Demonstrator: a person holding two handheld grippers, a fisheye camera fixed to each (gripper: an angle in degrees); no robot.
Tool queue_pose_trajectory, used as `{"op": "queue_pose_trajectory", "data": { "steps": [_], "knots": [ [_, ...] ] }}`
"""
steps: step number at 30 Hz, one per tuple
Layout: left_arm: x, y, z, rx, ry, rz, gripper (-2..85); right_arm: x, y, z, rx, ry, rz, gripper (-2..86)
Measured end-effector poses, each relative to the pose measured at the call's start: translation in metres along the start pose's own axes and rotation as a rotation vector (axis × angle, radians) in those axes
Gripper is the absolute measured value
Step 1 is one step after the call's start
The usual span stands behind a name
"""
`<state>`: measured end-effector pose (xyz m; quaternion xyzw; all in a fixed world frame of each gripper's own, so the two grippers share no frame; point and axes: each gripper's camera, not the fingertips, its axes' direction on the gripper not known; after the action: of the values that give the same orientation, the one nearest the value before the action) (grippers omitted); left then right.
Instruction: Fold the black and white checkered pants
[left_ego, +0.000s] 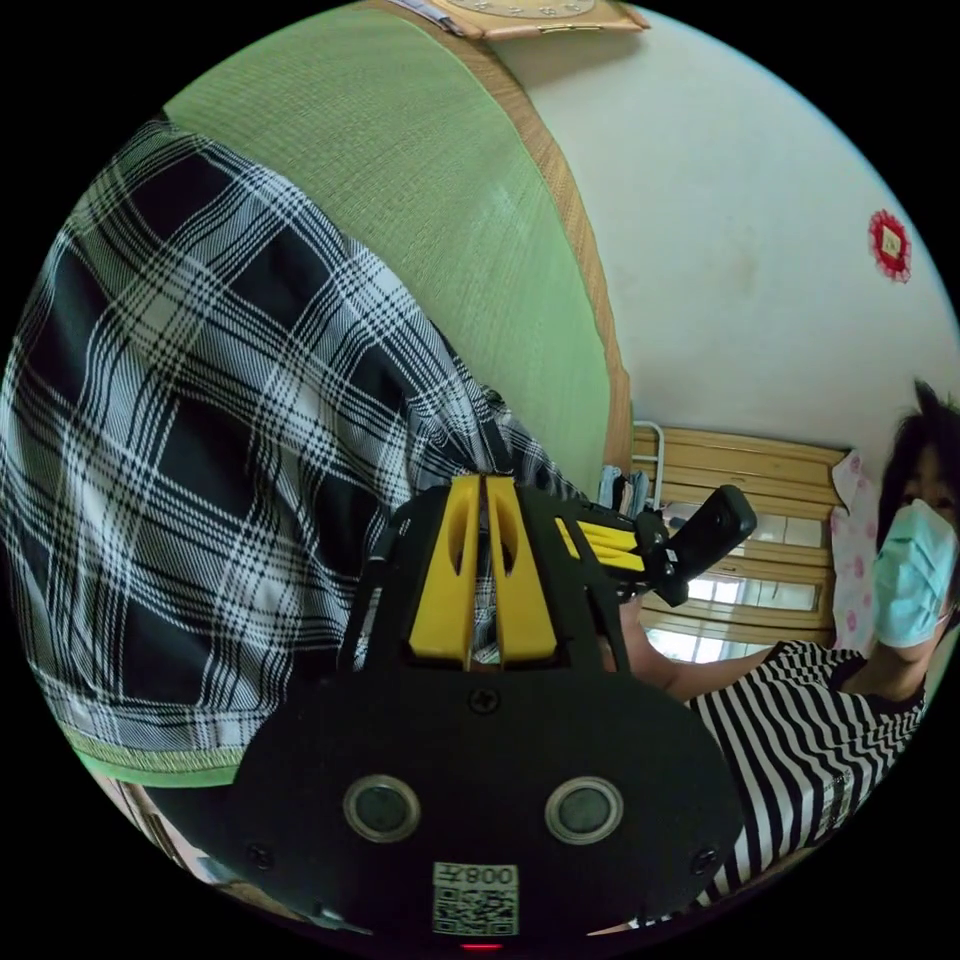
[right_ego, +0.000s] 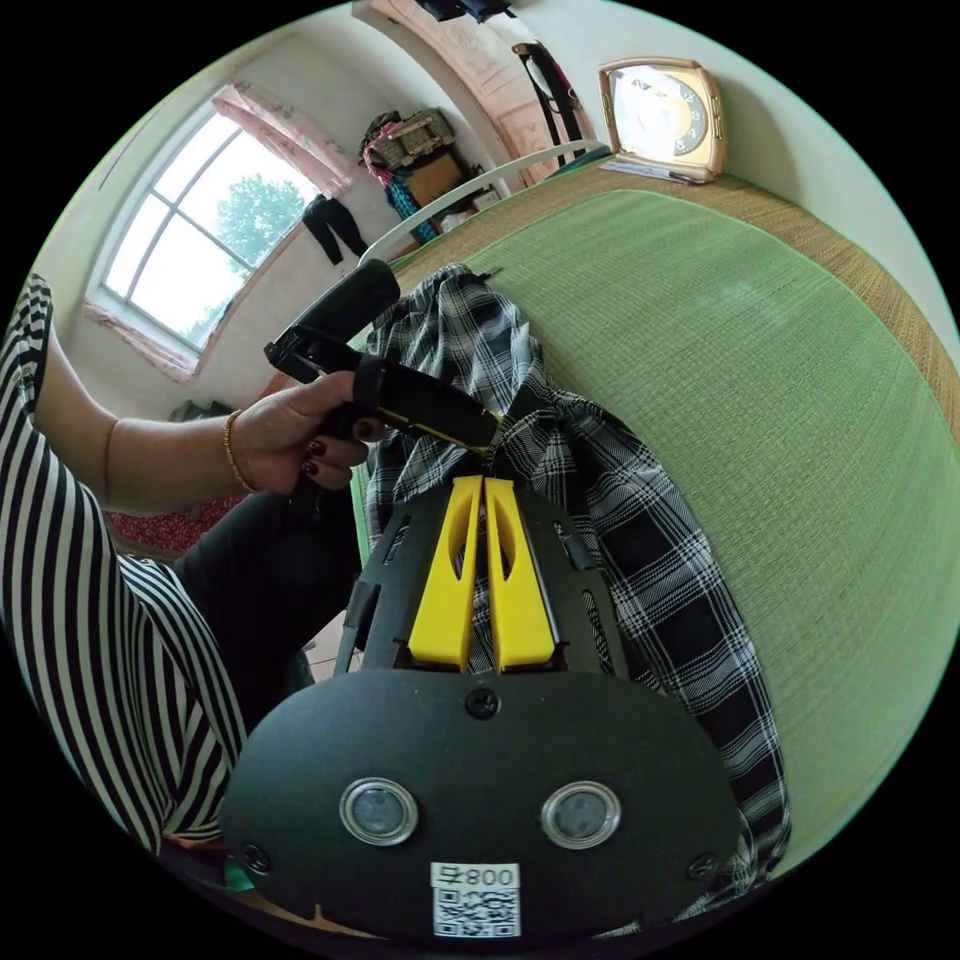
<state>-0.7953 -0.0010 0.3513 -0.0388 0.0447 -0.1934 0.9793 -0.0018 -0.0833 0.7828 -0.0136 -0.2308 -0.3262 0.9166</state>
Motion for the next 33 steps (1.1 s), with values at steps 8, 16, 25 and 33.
{"op": "queue_pose_trajectory", "data": {
  "steps": [8,16,25,33],
  "knots": [
    [-0.028,-0.011,-0.028,0.035,0.041,0.020,6.6,0.007,-0.023,0.006,-0.001,-0.018,0.017,0.0],
    [-0.052,-0.023,-0.045,-0.004,0.035,0.013,9.2,0.010,-0.040,0.010,0.009,-0.036,0.060,0.1],
    [-0.061,-0.046,-0.047,0.000,0.027,-0.007,3.1,-0.012,-0.061,0.025,-0.064,-0.014,-0.010,0.5],
    [-0.061,-0.056,-0.051,-0.001,0.057,0.014,1.2,-0.007,-0.081,-0.001,0.025,0.132,-0.050,4.0]
  ]
}}
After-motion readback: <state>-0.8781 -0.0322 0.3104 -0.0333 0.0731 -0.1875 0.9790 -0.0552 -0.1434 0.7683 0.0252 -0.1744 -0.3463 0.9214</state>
